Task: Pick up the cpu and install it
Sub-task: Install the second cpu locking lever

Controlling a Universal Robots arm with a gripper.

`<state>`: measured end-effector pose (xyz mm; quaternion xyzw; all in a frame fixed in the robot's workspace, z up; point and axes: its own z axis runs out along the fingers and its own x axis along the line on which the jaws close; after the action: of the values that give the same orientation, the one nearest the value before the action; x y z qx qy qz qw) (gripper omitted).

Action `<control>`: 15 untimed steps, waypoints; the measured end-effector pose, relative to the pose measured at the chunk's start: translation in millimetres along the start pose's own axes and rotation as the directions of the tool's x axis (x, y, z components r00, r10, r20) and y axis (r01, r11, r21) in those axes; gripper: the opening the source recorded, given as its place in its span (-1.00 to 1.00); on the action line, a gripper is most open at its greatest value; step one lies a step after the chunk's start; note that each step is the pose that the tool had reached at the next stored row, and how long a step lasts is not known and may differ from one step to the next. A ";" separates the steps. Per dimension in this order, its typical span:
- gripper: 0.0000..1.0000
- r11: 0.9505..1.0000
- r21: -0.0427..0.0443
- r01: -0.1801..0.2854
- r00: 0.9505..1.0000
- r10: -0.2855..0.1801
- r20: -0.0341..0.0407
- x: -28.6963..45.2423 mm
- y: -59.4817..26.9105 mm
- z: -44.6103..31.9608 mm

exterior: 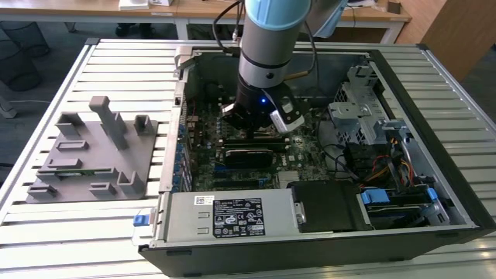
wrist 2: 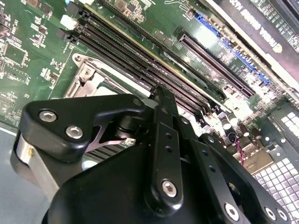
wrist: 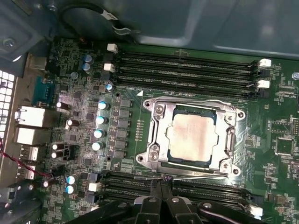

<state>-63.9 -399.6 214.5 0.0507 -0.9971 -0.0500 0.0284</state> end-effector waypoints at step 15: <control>-0.79 1.000 -0.002 0.000 1.000 0.000 -0.005 -5.5 0.9 -15.1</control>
<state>-57.6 -399.6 229.3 0.0506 -0.9970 -0.0508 0.0307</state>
